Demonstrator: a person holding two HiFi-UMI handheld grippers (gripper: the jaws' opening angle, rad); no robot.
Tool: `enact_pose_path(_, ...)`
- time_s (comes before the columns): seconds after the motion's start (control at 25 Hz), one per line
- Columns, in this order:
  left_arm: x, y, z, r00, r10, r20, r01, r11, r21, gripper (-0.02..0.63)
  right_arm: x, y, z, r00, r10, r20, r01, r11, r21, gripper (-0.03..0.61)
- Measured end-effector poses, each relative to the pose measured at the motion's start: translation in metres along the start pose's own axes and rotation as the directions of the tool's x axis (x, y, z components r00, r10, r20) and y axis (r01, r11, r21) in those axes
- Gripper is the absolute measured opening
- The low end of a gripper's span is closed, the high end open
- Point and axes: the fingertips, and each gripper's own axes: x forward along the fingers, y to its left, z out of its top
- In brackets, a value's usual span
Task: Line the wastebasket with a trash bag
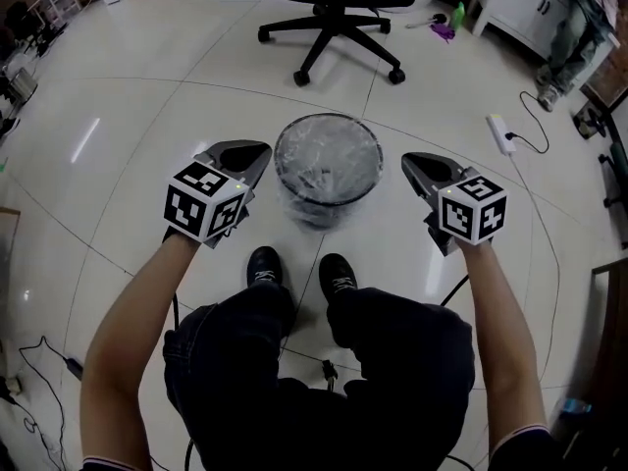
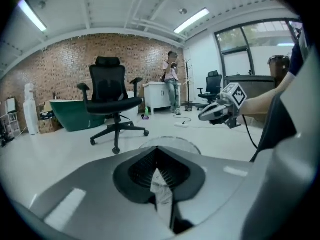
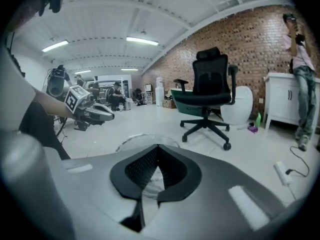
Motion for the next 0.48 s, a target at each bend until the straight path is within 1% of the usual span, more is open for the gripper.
enact_pose_path(0.12, -0.013, -0.022, 0.035, 0.999, -0.011, 0.043, 0.01, 1.0, 0.016, 0.011, -0.007, 0.025, 0.034, 0.999, 0.023, 0.038, -0.02, 0.997, -0.072, 0.002)
enact_pose_path(0.24, -0.028, -0.041, 0.066, 0.996, -0.01, 0.094, 0.009, 1.0, 0.013, 0.011, -0.014, 0.05, 0.065, 0.996, 0.063, 0.068, -0.054, 0.99, -0.127, 0.002)
enact_pose_path(0.4, -0.048, -0.064, 0.098, 0.986, -0.004, 0.166, -0.001, 1.0, 0.03, 0.011, -0.022, 0.08, 0.093, 0.991, 0.1, 0.086, -0.084, 0.982, -0.168, 0.002)
enact_pose_path(0.48, -0.058, -0.073, 0.109, 0.979, 0.0, 0.205, -0.005, 1.0, 0.023, 0.011, -0.029, 0.092, 0.112, 0.987, 0.104, 0.122, -0.084, 0.984, -0.158, 0.002)
